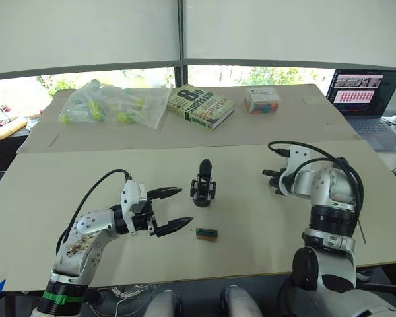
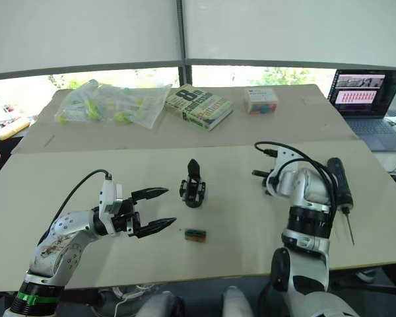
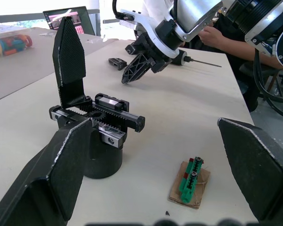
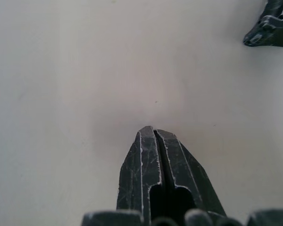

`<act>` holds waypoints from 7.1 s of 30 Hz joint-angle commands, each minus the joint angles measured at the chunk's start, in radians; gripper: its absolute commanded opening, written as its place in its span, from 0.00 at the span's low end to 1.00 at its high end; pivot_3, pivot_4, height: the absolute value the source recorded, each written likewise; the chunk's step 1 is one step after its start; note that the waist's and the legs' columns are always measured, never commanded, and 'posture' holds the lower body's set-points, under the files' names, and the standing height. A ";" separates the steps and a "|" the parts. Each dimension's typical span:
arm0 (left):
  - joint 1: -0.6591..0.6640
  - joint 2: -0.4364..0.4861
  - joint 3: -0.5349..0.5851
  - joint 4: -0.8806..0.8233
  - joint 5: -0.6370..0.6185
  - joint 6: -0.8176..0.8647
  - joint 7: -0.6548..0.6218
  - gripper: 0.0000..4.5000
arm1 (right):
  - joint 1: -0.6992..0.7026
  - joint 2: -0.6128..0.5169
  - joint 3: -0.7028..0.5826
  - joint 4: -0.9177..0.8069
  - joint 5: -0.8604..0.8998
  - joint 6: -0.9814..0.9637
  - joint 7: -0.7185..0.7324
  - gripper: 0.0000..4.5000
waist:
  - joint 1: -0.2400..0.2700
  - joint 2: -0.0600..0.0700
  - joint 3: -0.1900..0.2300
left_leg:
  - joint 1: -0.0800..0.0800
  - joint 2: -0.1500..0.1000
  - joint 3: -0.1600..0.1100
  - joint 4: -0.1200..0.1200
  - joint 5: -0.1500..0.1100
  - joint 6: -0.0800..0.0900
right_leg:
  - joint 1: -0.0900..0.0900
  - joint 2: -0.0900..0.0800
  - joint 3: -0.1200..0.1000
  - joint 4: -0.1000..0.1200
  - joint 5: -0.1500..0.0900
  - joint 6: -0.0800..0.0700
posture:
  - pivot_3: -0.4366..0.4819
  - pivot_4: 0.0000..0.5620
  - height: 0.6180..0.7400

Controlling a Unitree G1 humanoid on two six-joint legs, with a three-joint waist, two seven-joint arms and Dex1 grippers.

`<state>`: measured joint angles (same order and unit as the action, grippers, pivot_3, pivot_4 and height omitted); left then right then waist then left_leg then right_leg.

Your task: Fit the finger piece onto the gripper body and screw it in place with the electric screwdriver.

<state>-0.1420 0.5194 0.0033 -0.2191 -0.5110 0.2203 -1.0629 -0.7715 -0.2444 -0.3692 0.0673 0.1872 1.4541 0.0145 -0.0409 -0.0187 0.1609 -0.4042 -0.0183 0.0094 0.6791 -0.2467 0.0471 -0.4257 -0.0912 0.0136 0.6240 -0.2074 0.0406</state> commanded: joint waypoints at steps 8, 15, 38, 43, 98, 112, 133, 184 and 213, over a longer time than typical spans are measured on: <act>-0.005 0.008 0.016 -0.015 -0.012 -0.012 0.001 1.00 | -0.072 -0.096 -0.044 -0.090 -0.009 0.021 0.005 0.88 | 0.006 0.000 0.000 | 0.000 -0.001 0.000 0.000 0.000 0.000 | 0.000 -0.001 0.000 -0.001 0.000 0.000 | 0.48 0.27 1.00; -0.029 0.003 0.005 -0.005 -0.014 -0.006 -0.007 1.00 | -0.183 -0.116 -0.070 0.128 -0.030 -0.102 -0.027 0.99 | 0.002 0.000 0.000 | 0.000 0.000 0.000 -0.001 0.000 0.000 | 0.000 0.000 0.000 -0.001 0.000 0.000 | 0.48 0.27 1.00; -0.004 0.012 0.018 -0.037 -0.022 0.003 0.006 1.00 | -0.358 -0.203 -0.072 0.799 -0.034 -0.540 -0.144 0.99 | 0.000 0.000 0.000 | -0.002 0.000 0.001 -0.002 0.000 0.000 | 0.000 -0.001 0.000 -0.005 0.000 0.000 | 0.48 0.27 1.00; -0.003 0.013 0.018 -0.038 -0.021 0.001 0.007 1.00 | -0.361 -0.211 -0.071 0.845 -0.026 -0.543 -0.144 0.99 | 0.000 0.001 0.000 | -0.002 0.000 0.001 -0.002 0.000 0.000 | 0.000 -0.001 0.000 -0.006 0.000 0.000 | 0.48 0.27 1.00; -0.438 -0.354 0.139 -0.034 -0.461 0.441 0.619 1.00 | 0.396 -0.175 0.511 -0.533 -0.214 -1.344 0.410 0.25 | 0.031 0.000 0.003 | -0.002 -0.002 -0.001 0.000 0.001 -0.002 | 0.002 0.000 0.000 -0.007 0.001 0.003 | 0.48 0.27 1.00; -0.401 -0.422 0.127 -0.050 -0.459 0.411 0.627 0.36 | 0.406 -0.159 0.535 -0.534 -0.240 -1.354 0.430 0.25 | 0.030 0.000 0.003 | -0.001 -0.002 -0.001 0.000 0.001 -0.002 | 0.002 0.000 0.000 -0.007 0.001 0.003 | 0.48 0.27 1.00; -0.503 -0.114 0.181 0.141 -0.508 0.532 0.305 0.00 | 0.242 -0.516 0.320 -0.500 0.379 -0.857 0.937 0.99 | 0.027 -0.001 0.003 | 0.000 -0.002 -0.001 0.000 0.001 -0.001 | 0.003 0.001 -0.001 -0.007 0.001 0.002 | 0.48 0.27 1.00; -0.465 0.029 0.040 0.051 -0.362 0.581 -0.049 0.60 | 0.128 -0.355 0.343 -0.471 0.791 -0.349 0.907 0.09 | 0.034 -0.002 0.004 | -0.004 -0.001 -0.001 0.001 0.000 -0.001 | 0.001 -0.001 -0.001 -0.006 0.001 0.002 | 0.48 0.27 1.00; -0.451 -0.105 -0.163 0.711 0.283 -0.285 -0.202 1.00 | 0.411 -0.383 0.277 -0.219 0.411 -1.248 1.269 0.09 | 0.051 -0.002 0.004 | -0.002 -0.001 0.001 0.003 0.000 0.000 | 0.002 -0.001 -0.001 -0.006 0.002 0.003 | 0.48 0.27 1.00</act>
<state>-0.5712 0.4181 -0.1589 0.4639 -0.2435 -0.0309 -1.2716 -0.3623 -0.6250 -0.0801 -0.1150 0.5833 0.2232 1.2837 0.0099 -0.0206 0.1644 -0.4065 -0.0196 0.0101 0.6826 -0.2469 0.0473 -0.4236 -0.0920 0.0128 0.6183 -0.2050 0.0439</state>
